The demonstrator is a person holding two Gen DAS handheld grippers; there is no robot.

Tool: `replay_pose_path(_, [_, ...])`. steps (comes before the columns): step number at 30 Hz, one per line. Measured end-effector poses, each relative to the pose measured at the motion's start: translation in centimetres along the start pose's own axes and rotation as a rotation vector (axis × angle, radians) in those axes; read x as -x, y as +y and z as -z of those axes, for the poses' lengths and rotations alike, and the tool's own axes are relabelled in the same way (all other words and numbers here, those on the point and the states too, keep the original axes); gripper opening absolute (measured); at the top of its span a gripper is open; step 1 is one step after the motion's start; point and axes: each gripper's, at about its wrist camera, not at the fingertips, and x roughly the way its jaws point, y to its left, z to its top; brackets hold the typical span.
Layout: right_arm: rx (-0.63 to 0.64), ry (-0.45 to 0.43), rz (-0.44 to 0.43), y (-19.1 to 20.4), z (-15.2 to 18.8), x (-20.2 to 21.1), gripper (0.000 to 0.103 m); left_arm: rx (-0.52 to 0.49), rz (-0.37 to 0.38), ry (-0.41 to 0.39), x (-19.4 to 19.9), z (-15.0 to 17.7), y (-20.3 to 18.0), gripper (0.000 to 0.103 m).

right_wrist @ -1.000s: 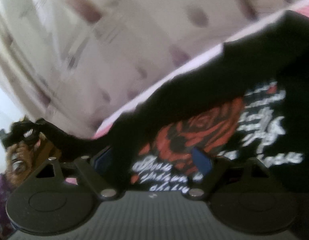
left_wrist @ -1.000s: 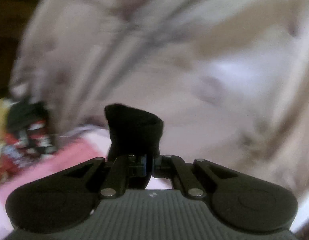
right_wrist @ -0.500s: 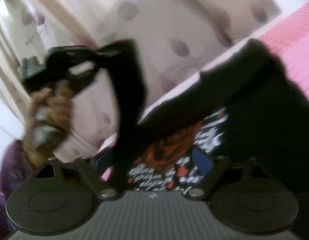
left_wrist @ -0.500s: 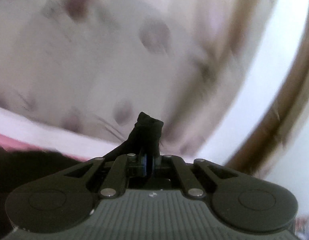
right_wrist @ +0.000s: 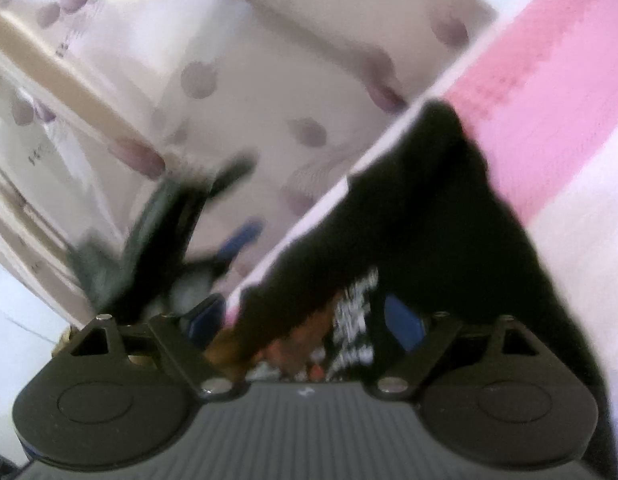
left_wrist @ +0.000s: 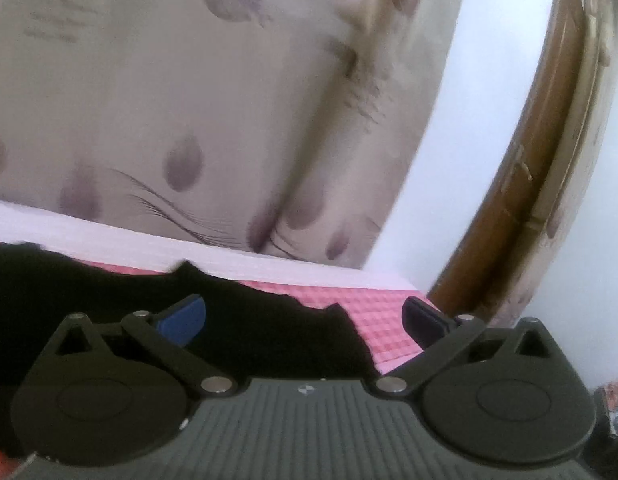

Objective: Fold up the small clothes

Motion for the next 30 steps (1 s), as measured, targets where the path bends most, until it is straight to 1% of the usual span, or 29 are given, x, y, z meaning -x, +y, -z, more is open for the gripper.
replay_pose_path(1, [0.012, 0.001, 0.008, 0.3, -0.9, -0.1, 0.092, 0.004, -0.033, -0.001, 1.3, 0.1, 1.0, 0.103])
replay_pose_path(2, [0.046, 0.006, 0.031, 0.7, -2.0, -0.4, 0.094, 0.005, -0.078, -0.005, 2.7, 0.4, 2.2, 0.103])
replay_pose_path(4, [0.137, -0.013, 0.091, 1.4, -3.7, -1.4, 0.094, 0.0, -0.17, 0.0, 4.9, 1.6, 4.5, 0.103])
replay_pose_path(6, [0.248, -0.019, 0.157, 1.8, -5.6, -3.3, 0.094, -0.001, -0.263, 0.023, 6.6, 2.7, 7.4, 0.103])
replay_pose_path(9, [0.385, 0.037, 0.232, 0.8, -7.9, -7.8, 0.094, 0.041, -0.382, 0.026, 8.5, 4.5, 11.7, 0.103])
replay_pose_path(10, [0.413, 0.061, 0.259, 0.3, -8.3, -9.2, 0.094, 0.062, -0.406, 0.022, 8.9, 4.7, 12.8, 0.103])
replay_pose_path(11, [0.425, 0.089, 0.288, -0.3, -8.6, -10.7, 0.09, 0.094, -0.422, 0.017, 9.2, 4.9, 13.8, 0.103])
replay_pose_path(12, [0.43, 0.12, 0.305, -0.9, -8.7, -12.2, 0.086, 0.178, -0.421, 0.014, 9.5, 5.3, 15.2, 0.103])
replay_pose_path(13, [0.439, 0.152, 0.309, -1.4, -8.7, -13.4, 0.068, 0.253, -0.398, -0.007, 9.6, 5.4, 16.2, 0.103])
replay_pose_path(14, [0.446, 0.184, 0.318, -1.8, -8.5, -14.6, 0.043, 0.294, -0.378, -0.049, 9.7, 5.3, 16.5, 0.103])
replay_pose_path(15, [0.449, 0.208, 0.336, -2.1, -8.3, -15.5, 0.033, 0.315, -0.377, -0.072, 9.9, 5.4, 16.8, 0.103])
replay_pose_path(16, [0.458, 0.212, 0.346, -2.1, -8.0, -15.9, 0.024, 0.319, -0.382, -0.07, 9.6, 5.3, 17.0, 0.103])
replay_pose_path(17, [0.475, 0.195, 0.334, -1.9, -7.7, -16.0, 0.017, 0.305, -0.388, -0.064, 9.0, 5.1, 16.7, 0.103])
replay_pose_path(19, [0.492, 0.132, 0.307, -1.0, -7.7, -15.2, 0.015, 0.275, -0.407, -0.053, 9.2, 5.2, 16.4, 0.103])
replay_pose_path(20, [0.508, 0.083, 0.3, -0.6, -7.9, -14.7, 0.011, 0.267, -0.414, -0.05, 9.9, 5.6, 16.0, 0.103])
replay_pose_path(21, [0.539, 0.032, 0.305, 0.0, -8.2, -14.2, 0.01, 0.263, -0.42, -0.047, 9.8, 5.5, 16.0, 0.103])
replay_pose_path(23, [0.579, -0.033, 0.338, 0.4, -8.8, -13.8, 0.01, 0.268, -0.428, -0.051, 9.7, 5.6, 16.1, 0.103])
replay_pose_path(24, [0.572, -0.038, 0.352, 0.2, -9.3, -13.9, 0.01, 0.267, -0.43, -0.053, 10.6, 5.8, 15.8, 0.103])
replay_pose_path(25, [0.561, -0.027, 0.369, -0.3, -9.7, -14.2, 0.01, 0.265, -0.432, -0.052, 10.5, 5.9, 15.8, 0.103])
replay_pose_path(27, [0.555, 0.011, 0.418, -1.7, -9.9, -15.0, 0.01, 0.263, -0.439, -0.054, 10.5, 6.0, 15.7, 0.103])
replay_pose_path(28, [0.53, 0.034, 0.432, -2.6, -10.0, -15.1, 0.01, 0.261, -0.44, -0.054, 10.5, 6.0, 15.7, 0.103])
replay_pose_path(29, [0.47, 0.025, 0.423, -3.3, -10.3, -14.5, 0.01, 0.261, -0.439, -0.053, 10.4, 5.9, 15.8, 0.103])
replay_pose_path(30, [0.378, -0.012, 0.371, -4.0, -10.7, -12.9, 0.01, 0.263, -0.438, -0.055, 10.4, 5.9, 15.8, 0.103])
